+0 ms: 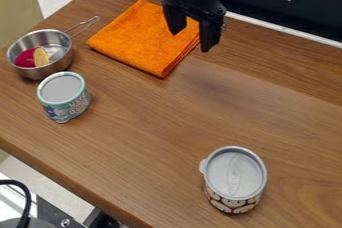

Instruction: Moved the can to the middle of the table

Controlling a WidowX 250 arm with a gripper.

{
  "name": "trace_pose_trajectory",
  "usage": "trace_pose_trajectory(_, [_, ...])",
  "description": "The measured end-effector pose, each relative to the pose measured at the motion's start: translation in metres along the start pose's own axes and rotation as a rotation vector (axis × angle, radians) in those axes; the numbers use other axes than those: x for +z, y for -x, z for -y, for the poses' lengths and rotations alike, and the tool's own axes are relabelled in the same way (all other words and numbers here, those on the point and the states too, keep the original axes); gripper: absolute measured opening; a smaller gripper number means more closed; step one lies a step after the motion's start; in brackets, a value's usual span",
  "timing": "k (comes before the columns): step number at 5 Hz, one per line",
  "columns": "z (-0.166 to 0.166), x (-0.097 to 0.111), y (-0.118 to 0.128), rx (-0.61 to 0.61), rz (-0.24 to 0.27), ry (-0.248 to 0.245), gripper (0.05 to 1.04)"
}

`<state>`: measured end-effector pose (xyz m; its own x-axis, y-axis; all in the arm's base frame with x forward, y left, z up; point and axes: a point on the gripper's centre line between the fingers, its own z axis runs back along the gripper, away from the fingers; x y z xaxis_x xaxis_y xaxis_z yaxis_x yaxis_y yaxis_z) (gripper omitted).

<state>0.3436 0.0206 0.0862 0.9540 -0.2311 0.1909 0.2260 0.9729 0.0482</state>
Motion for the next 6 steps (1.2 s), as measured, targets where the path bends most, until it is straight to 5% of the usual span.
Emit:
trace_pose_trajectory(3, [-0.025, -0.016, 0.037, -0.142, -0.087, 0.064, 0.995])
trace_pose_trajectory(5, [-0.076, 0.004, 0.074, -0.271, -0.091, 0.003, 0.995])
trace_pose_trajectory(6, [-0.096, 0.01, 0.1, -0.333, -0.132, 0.036, 0.995])
